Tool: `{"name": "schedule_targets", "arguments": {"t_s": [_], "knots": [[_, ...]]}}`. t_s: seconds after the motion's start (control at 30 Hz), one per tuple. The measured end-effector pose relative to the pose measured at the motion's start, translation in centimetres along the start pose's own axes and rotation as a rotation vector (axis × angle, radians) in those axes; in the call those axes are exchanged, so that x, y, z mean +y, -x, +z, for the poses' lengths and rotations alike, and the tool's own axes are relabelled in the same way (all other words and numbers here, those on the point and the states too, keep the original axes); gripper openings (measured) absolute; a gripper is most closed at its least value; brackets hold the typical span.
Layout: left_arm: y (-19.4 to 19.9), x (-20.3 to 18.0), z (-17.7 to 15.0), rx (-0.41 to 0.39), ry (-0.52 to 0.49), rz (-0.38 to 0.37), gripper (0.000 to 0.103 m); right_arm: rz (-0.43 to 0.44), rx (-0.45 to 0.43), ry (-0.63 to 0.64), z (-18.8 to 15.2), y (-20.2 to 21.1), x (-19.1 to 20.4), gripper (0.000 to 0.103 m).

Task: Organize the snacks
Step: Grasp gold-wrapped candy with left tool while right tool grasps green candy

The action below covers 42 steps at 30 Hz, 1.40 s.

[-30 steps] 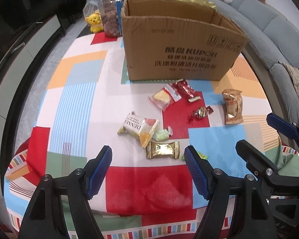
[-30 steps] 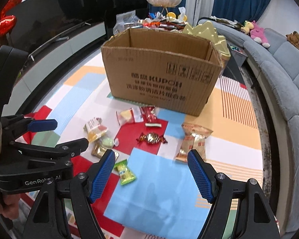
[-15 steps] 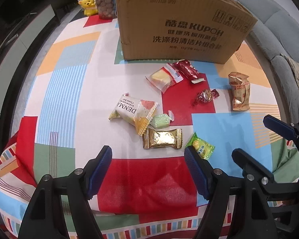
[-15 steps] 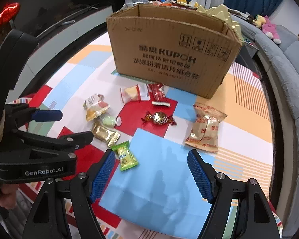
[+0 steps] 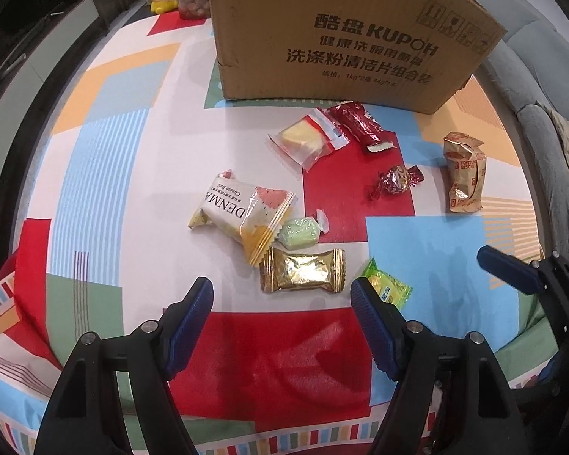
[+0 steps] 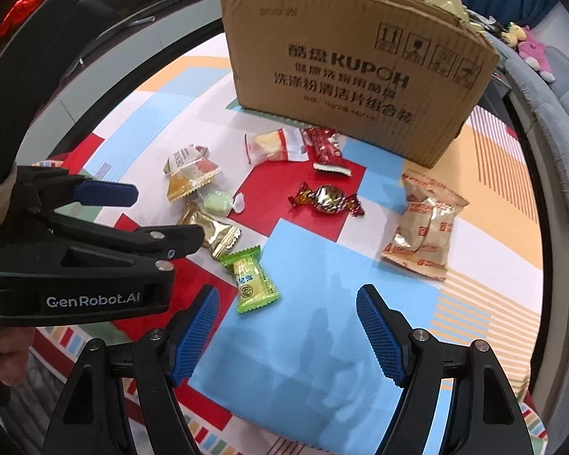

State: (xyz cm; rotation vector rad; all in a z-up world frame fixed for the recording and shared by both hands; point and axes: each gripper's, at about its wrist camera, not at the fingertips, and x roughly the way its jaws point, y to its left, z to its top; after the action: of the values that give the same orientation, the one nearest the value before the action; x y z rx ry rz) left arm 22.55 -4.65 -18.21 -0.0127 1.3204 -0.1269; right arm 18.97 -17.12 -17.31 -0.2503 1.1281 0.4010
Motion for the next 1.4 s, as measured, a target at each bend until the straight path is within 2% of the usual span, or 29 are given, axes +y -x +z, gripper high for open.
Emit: {"name": "schedule_targets", "arguments": {"t_s": [0.3,0.6,0.77,0.9,1.0,1.1,1.17,1.33,1.4], "knots": [[-1.9,0.2,0.6,0.040,0.019,-0.014,0.074,0.036,0.020,0.009,0.2,-1.8,0.2,0.075],[-3.5,0.1,1.3,0.069,0.028,-0.020,0.073,0.062,0.039,0.018,0.6,-3.9,0.3,0.067],[-3.7,-0.2,1.6,0.059,0.015,-0.012,0.072,0.070,0.043,0.017,0.8,-4.5,0.3,0.062],[-3.7,-0.5,1.7,0.045,0.007,-0.001,0.065,0.063,0.037,0.026,1.0,-4.8,0.6,0.060],[-3.7,-0.5,1.7,0.038,0.009,0.002,0.058,0.052,0.031,0.029,1.3,-4.9,0.6,0.053],[-3.6,-0.4,1.8,0.033,0.012,0.005,0.055,0.038,0.030,0.029,1.4,-4.9,0.4,0.041],[-3.6,-0.4,1.7,0.030,0.008,0.013,0.053,0.033,0.030,0.028,1.5,-4.9,0.2,0.027],[-3.3,0.0,1.1,0.024,0.003,0.020,0.043,0.037,0.029,0.018,1.3,-4.6,-0.2,0.022],[-3.1,0.1,0.9,0.021,0.003,0.024,0.034,0.037,0.029,0.007,1.1,-4.5,-0.3,0.021]]}}
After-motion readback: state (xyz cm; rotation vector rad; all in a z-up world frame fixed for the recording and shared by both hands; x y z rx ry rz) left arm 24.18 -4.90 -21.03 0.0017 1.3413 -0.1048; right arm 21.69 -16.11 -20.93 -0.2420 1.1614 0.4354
